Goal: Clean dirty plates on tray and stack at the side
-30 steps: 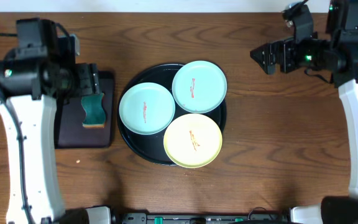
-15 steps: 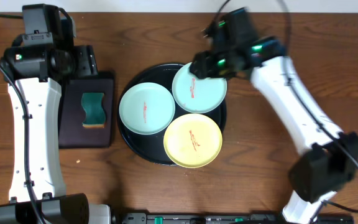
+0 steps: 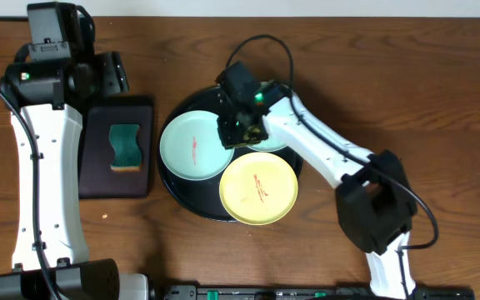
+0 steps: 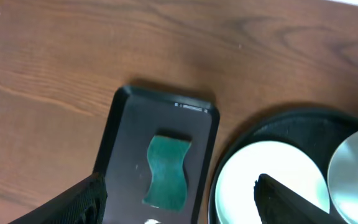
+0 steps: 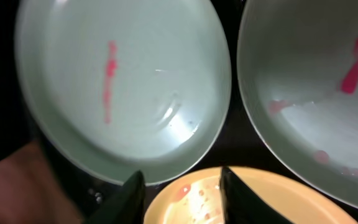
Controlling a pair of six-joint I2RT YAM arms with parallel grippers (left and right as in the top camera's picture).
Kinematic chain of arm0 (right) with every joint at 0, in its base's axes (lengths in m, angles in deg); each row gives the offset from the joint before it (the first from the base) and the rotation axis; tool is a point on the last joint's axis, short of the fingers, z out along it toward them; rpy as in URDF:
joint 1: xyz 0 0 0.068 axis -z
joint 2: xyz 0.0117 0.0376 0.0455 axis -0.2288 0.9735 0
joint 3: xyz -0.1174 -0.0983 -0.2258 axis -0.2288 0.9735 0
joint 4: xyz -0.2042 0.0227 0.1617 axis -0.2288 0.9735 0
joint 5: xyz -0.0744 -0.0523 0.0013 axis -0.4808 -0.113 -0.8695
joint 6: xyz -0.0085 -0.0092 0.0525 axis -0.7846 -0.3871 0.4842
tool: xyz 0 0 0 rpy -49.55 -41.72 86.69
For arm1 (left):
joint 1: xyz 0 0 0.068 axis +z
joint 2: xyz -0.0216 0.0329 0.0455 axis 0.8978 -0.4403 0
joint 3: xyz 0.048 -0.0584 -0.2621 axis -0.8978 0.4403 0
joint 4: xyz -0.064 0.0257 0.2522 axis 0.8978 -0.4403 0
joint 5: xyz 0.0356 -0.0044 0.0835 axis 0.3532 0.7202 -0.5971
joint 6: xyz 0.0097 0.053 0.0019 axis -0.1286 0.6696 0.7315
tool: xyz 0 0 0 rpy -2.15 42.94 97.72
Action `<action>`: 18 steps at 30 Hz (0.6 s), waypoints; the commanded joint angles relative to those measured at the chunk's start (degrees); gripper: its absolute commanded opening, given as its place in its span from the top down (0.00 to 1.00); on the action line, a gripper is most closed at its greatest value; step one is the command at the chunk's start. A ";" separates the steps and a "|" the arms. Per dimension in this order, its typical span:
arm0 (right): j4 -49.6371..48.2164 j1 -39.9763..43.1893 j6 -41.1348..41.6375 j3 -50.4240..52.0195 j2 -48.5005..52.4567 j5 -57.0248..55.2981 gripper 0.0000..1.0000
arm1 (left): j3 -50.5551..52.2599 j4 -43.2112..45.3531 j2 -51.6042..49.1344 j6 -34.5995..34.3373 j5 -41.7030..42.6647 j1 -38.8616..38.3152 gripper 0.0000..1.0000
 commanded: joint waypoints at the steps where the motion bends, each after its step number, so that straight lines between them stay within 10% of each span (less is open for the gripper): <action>1: 0.15 -1.20 0.92 -0.98 1.66 -4.76 0.67 | -0.46 -1.29 0.15 -1.16 -0.76 -0.07 0.24; 18: -0.83 -2.21 4.33 -0.98 7.06 -6.93 0.74 | 2.03 -1.75 -0.61 -3.74 -4.20 -0.07 0.23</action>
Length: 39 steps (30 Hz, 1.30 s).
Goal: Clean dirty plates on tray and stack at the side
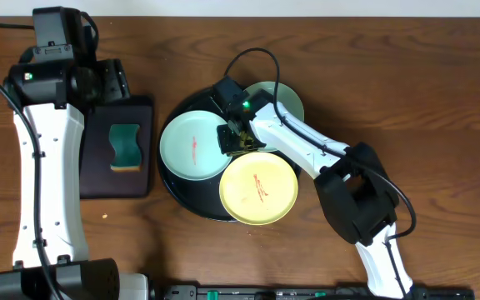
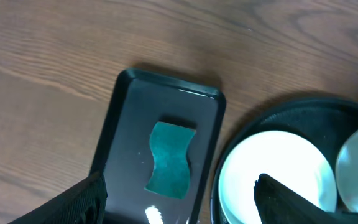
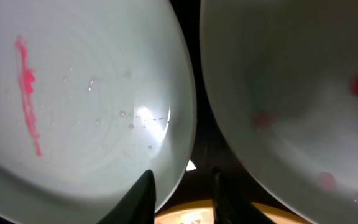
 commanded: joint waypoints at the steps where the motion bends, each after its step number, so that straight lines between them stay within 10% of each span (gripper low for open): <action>1: -0.26 -0.85 1.29 -0.98 1.79 -1.14 0.75 | 0.57 -0.22 -0.55 -2.23 -2.89 -0.07 0.23; 14: -5.18 -0.98 1.20 -0.98 4.87 -2.64 0.99 | 0.85 -0.92 -1.57 -1.97 -2.86 -0.07 0.23; 39: -5.35 -1.01 -2.89 -0.98 4.87 -2.84 0.99 | 1.20 -8.66 -26.29 3.10 15.10 9.35 0.51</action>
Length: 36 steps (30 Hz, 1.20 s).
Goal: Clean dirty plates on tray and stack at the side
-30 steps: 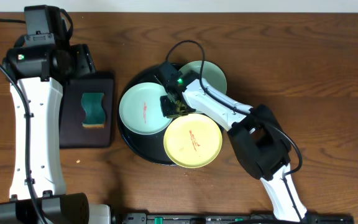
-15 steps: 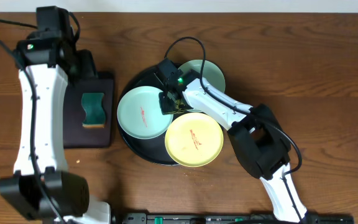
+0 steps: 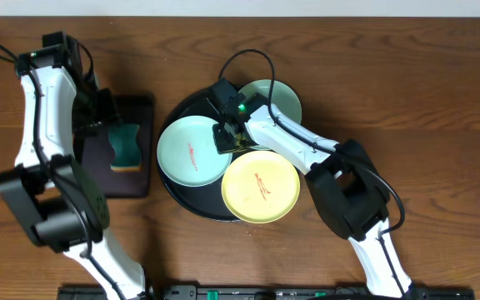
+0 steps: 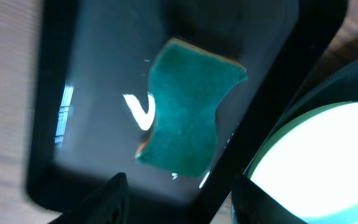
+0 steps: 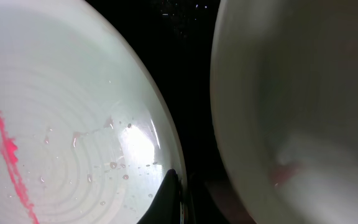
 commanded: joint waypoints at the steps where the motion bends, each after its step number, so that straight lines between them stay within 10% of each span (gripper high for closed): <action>1: 0.22 -0.59 -1.90 -0.35 1.60 -1.38 0.99 | 1.05 -0.28 -4.44 2.27 4.61 -0.13 0.54; 27: 0.59 -0.39 -1.90 -0.35 1.60 -1.40 0.99 | 12.76 15.72 -8.55 -1.70 -2.86 -0.83 0.68; 36: 0.63 -0.42 -1.90 -0.35 1.60 -1.40 0.99 | 10.05 12.63 -2.27 -1.14 -2.89 -0.83 0.48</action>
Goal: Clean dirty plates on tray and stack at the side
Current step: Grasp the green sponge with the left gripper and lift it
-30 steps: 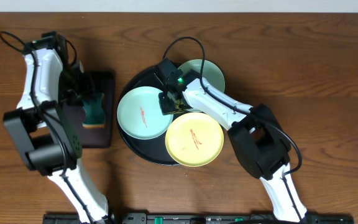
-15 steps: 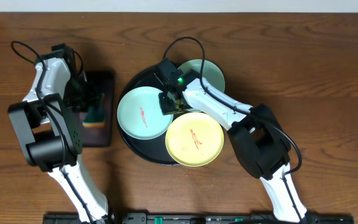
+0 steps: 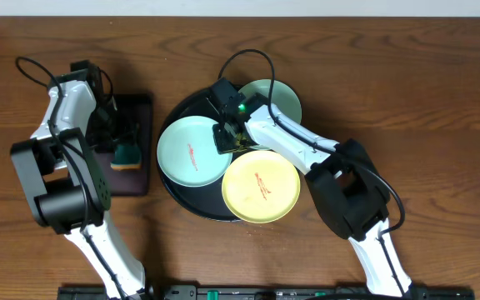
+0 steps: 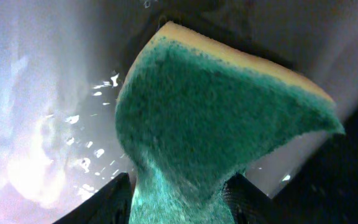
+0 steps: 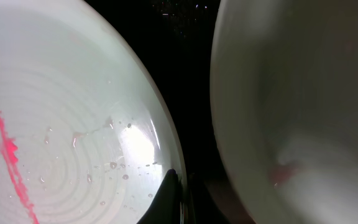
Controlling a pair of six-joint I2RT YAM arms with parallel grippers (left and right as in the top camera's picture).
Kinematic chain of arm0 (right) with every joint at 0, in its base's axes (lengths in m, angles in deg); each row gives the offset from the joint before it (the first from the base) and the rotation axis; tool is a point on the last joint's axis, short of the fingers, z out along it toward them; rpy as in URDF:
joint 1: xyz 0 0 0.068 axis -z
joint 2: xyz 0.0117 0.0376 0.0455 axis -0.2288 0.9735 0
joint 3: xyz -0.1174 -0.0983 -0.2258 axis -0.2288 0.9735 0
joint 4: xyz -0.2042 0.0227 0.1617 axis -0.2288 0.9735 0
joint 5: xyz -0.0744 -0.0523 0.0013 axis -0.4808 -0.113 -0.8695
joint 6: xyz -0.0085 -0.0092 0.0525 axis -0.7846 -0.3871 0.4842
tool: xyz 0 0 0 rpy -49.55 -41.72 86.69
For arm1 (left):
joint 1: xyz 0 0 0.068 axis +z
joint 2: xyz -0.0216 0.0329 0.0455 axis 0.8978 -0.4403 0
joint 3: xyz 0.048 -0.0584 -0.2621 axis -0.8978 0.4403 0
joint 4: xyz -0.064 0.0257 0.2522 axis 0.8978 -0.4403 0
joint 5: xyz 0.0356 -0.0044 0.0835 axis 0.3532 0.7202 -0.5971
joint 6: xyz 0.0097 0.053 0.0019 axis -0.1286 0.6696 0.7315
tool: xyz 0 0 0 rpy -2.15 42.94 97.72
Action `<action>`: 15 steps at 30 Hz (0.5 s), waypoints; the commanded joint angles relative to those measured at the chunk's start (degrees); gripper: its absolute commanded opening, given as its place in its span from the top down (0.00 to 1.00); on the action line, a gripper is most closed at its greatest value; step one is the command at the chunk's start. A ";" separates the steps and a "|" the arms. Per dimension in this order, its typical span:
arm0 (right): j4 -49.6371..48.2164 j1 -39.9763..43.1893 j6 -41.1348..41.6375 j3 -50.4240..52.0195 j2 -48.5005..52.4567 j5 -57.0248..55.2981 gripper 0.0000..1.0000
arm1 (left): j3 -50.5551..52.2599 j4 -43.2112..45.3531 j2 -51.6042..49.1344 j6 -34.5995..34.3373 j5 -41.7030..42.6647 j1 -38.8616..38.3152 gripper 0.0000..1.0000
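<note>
Three dirty plates lie on the round black tray (image 3: 192, 205): a pale green plate (image 3: 187, 148) with a red smear at the left, another pale green plate (image 3: 280, 95) at the back, and a yellow plate (image 3: 259, 187) in front. My right gripper (image 3: 227, 138) is shut on the right rim of the left plate (image 5: 61, 124), one finger over the rim (image 5: 169, 186) and one under it. The green sponge (image 4: 216, 124) lies on the small black tray (image 3: 137, 180). My left gripper (image 4: 179, 202) is down on it, its fingers pressed on both sides of the sponge's narrow waist.
The small black tray is wet and shiny (image 4: 42, 93) around the sponge. The brown wooden table (image 3: 407, 75) runs to the right of the round tray and along the back. The right arm's cable loops over the back plate.
My left gripper has come down from above the small tray onto the sponge, whose waist now fills the gap between its fingers. The right gripper and the plates have not moved.
My left gripper hung wide open high above the small tray, then lower with its fingers closer together, and now grips the sponge. My right gripper hovered open over the plates, then straddled the left plate's rim, then was shut on it and has stayed there.
</note>
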 commanded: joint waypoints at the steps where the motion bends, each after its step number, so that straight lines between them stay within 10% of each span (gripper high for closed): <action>1: 0.52 -0.42 -1.51 -0.28 1.60 -1.40 0.99 | -1.07 -0.72 4.68 1.36 -1.16 -0.22 0.48; 15: 0.52 -0.42 -1.53 -0.28 1.60 -1.42 0.99 | 5.90 4.11 4.42 9.92 1.99 -0.59 0.51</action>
